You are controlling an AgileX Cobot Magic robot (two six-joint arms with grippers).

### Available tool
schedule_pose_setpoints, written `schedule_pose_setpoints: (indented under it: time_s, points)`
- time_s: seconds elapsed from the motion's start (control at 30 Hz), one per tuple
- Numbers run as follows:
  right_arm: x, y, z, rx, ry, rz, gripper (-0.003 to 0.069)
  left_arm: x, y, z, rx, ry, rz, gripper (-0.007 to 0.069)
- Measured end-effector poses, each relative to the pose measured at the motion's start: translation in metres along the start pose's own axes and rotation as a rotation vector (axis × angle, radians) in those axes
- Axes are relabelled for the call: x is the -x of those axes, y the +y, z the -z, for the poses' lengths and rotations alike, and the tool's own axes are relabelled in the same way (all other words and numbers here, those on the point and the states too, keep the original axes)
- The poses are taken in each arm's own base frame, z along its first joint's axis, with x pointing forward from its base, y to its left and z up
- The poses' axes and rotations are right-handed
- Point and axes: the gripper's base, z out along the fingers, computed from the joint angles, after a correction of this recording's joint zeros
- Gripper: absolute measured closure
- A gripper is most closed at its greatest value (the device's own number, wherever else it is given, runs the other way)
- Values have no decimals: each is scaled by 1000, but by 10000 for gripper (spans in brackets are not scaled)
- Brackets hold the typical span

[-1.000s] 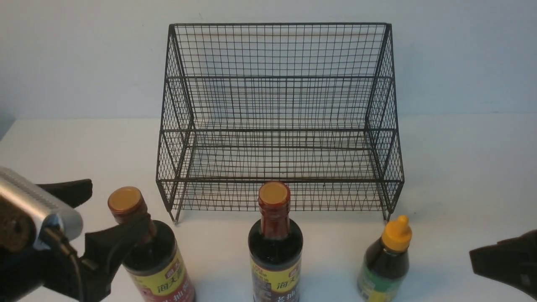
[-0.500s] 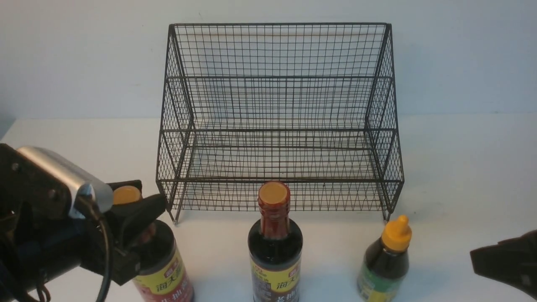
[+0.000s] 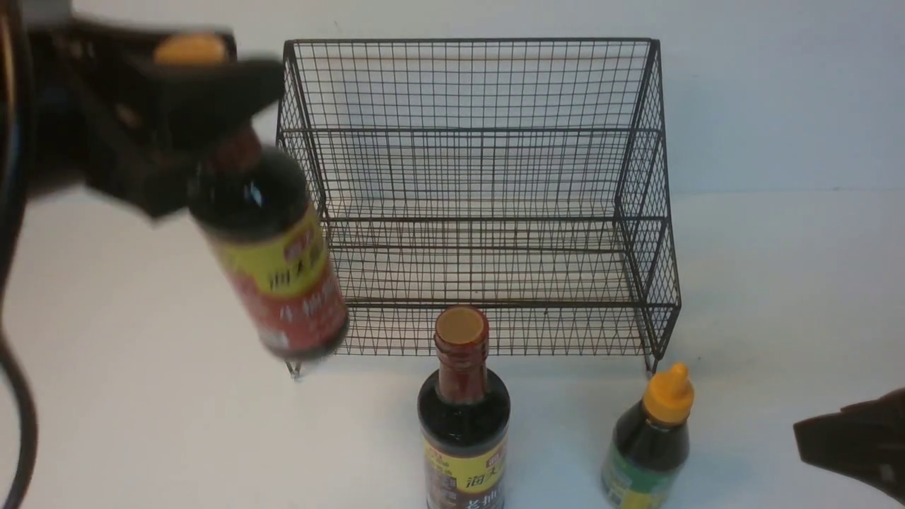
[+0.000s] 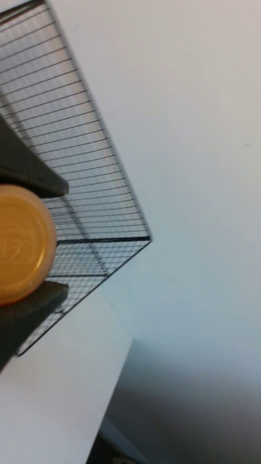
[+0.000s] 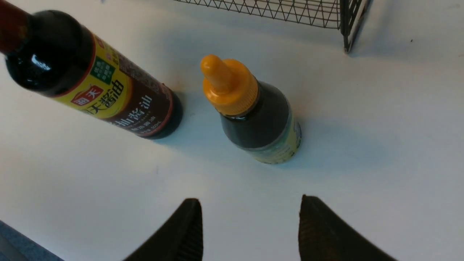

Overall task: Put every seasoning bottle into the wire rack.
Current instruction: Use the left arm to put the condiment bottle back on the shelf

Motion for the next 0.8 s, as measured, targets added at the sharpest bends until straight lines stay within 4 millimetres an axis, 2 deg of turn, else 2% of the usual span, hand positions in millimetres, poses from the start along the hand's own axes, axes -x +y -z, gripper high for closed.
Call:
schedule_pose_setpoints:
  time_s: [0.03,0.17,0.33,0.57,0.8]
  points:
    - [0,0,0,-1,0,1,320,3,1,-1,1,-6,-5,357]
    - [0,-1,0,-12,4,8,320,5,25,-35,9,25,3,357]
    - [0,-1,0,-16,5,11,320,-18,49,-72,14,106,44,357]
    - [0,-2,0,-21,5,14,320,-42,69,-94,73,152,34,357]
    - [0,-2,0,-24,0,15,320,-49,73,-102,72,133,57,357]
